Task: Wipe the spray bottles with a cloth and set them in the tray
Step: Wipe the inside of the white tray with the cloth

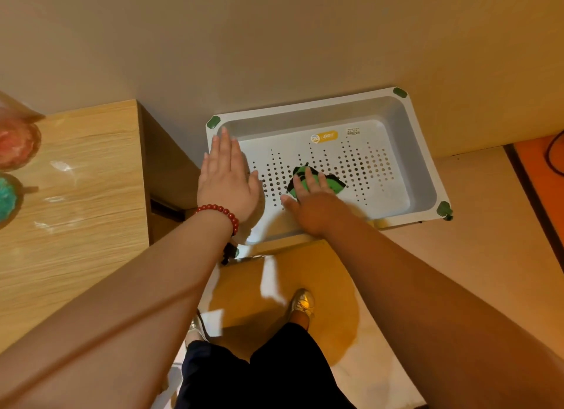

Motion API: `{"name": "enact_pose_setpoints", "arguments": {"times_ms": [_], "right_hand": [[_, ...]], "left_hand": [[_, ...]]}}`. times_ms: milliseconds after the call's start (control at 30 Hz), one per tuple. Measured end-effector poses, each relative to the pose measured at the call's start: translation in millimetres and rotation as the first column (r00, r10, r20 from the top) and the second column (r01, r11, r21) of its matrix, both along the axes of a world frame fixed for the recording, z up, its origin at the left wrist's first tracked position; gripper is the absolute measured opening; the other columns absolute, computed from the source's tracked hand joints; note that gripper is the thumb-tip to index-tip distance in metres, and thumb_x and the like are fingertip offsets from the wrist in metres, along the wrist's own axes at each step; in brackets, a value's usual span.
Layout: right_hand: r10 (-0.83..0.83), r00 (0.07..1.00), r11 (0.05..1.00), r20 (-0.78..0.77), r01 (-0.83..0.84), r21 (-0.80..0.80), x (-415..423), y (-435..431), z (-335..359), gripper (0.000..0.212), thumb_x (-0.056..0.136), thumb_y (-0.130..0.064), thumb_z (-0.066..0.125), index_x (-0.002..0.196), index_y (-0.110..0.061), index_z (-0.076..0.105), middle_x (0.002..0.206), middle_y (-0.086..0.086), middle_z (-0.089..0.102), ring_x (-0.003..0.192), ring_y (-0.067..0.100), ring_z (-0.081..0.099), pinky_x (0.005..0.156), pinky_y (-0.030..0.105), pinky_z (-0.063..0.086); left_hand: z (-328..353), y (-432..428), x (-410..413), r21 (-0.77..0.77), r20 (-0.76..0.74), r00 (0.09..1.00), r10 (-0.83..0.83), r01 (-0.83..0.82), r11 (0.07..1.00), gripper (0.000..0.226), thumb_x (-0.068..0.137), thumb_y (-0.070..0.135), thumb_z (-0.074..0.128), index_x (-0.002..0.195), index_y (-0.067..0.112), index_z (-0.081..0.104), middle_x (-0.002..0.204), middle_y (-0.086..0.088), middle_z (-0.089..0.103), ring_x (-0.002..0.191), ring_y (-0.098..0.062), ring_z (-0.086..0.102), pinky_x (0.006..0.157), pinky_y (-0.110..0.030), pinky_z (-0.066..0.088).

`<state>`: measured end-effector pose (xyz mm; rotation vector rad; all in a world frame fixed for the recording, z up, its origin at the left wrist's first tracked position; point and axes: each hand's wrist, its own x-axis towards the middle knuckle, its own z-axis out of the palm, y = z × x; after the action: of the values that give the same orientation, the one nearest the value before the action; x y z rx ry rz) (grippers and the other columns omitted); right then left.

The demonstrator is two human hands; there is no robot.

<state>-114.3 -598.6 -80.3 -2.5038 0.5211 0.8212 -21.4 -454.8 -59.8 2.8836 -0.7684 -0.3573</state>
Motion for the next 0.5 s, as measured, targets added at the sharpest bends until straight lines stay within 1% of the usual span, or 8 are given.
{"name": "enact_pose_setpoints", "arguments": {"times_ms": [67, 100, 233, 300, 333, 400, 467, 500], "right_hand": [[-0.066, 0.998, 0.998, 0.015, 0.067, -0.023, 1, -10, 1, 0.067, 0.1, -0.054, 0.018, 0.153, -0.021, -0.007, 0.16, 0.007, -0.018, 0.146, 0.029, -0.015, 0.117, 0.043, -0.002], [-0.088, 0.996, 0.994, 0.024, 0.089, -0.062, 2, -18, -1, 0.068, 0.1, -0.055, 0.017, 0.152, -0.021, -0.009, 0.159, 0.008, -0.019, 0.146, 0.029, -0.015, 0.117, 0.043, -0.003], [-0.195, 0.981, 0.941, 0.004, 0.189, -0.281, 9, -56, -8, 0.072, 0.099, -0.057, 0.008, 0.15, -0.012, -0.016, 0.157, 0.017, -0.019, 0.146, 0.034, -0.013, 0.117, 0.043, -0.004], [-0.298, 0.954, 0.902, 0.036, 0.294, -0.317, 15, -69, -14, 0.073, 0.099, -0.057, 0.008, 0.151, -0.012, -0.015, 0.158, 0.017, -0.017, 0.146, 0.035, -0.012, 0.119, 0.044, -0.001], [-0.322, 0.945, 0.892, 0.053, 0.322, -0.318, 19, -71, -16, 0.072, 0.099, -0.056, 0.008, 0.152, -0.013, -0.014, 0.159, 0.016, -0.016, 0.147, 0.035, -0.011, 0.119, 0.045, 0.0], [-0.251, 0.964, 0.918, 0.085, 0.265, -0.295, 27, -63, -18, 0.069, 0.1, -0.055, 0.01, 0.152, -0.016, -0.013, 0.159, 0.013, -0.016, 0.147, 0.034, -0.011, 0.118, 0.045, 0.0], [-0.107, 0.985, 0.968, 0.135, 0.134, -0.211, 33, -51, -19, 0.066, 0.101, -0.053, 0.014, 0.153, -0.019, -0.009, 0.16, 0.008, -0.014, 0.147, 0.03, -0.01, 0.118, 0.044, -0.001], [-0.072, 0.987, 0.98, 0.147, 0.097, -0.176, 35, -48, -20, 0.065, 0.101, -0.053, 0.016, 0.153, -0.021, -0.008, 0.161, 0.006, -0.013, 0.147, 0.028, -0.011, 0.118, 0.044, -0.001]], "left_hand": [[-5, -4, 4, 0.055, 0.0, 1.0, -0.027, 0.027, 0.998, 0.065, 0.103, 0.037, 0.025, 0.153, 0.005, 0.0, 0.161, -0.011, -0.013, 0.148, -0.022, -0.014, 0.118, -0.035, -0.007], [-7, -4, 4, 0.075, 0.01, 1.0, -0.03, 0.029, 0.997, 0.064, 0.103, 0.036, 0.024, 0.153, 0.004, 0.002, 0.161, -0.011, -0.011, 0.148, -0.023, -0.013, 0.118, -0.035, -0.007], [-11, 0, 2, 0.071, 0.033, 0.999, 0.006, -0.008, 0.997, 0.062, 0.103, 0.035, 0.023, 0.153, 0.003, 0.006, 0.162, -0.012, -0.003, 0.149, -0.022, -0.008, 0.118, -0.033, -0.005], [-12, 0, 3, 0.068, 0.036, 0.999, 0.011, -0.013, 0.998, 0.062, 0.103, 0.036, 0.022, 0.153, 0.003, 0.007, 0.162, -0.011, -0.002, 0.149, -0.022, -0.008, 0.118, -0.033, -0.005], [-12, 0, 3, 0.067, 0.041, 0.999, 0.01, -0.012, 0.998, 0.062, 0.103, 0.036, 0.022, 0.153, 0.003, 0.007, 0.162, -0.012, -0.002, 0.149, -0.022, -0.008, 0.118, -0.033, -0.005], [-13, -1, 4, 0.069, 0.051, 0.999, 0.012, -0.016, 0.998, 0.062, 0.103, 0.035, 0.021, 0.153, 0.003, 0.007, 0.162, -0.012, -0.002, 0.149, -0.022, -0.009, 0.118, -0.033, -0.005], [-15, -2, 4, 0.064, 0.06, 0.998, 0.016, -0.02, 0.998, 0.062, 0.102, 0.035, 0.022, 0.153, 0.003, 0.007, 0.162, -0.012, -0.002, 0.149, -0.023, -0.009, 0.119, -0.034, -0.005], [-16, -2, 4, 0.059, 0.059, 0.998, 0.016, -0.02, 0.998, 0.062, 0.102, 0.035, 0.022, 0.153, 0.003, 0.007, 0.162, -0.012, -0.002, 0.149, -0.022, -0.009, 0.119, -0.034, -0.004]]}}
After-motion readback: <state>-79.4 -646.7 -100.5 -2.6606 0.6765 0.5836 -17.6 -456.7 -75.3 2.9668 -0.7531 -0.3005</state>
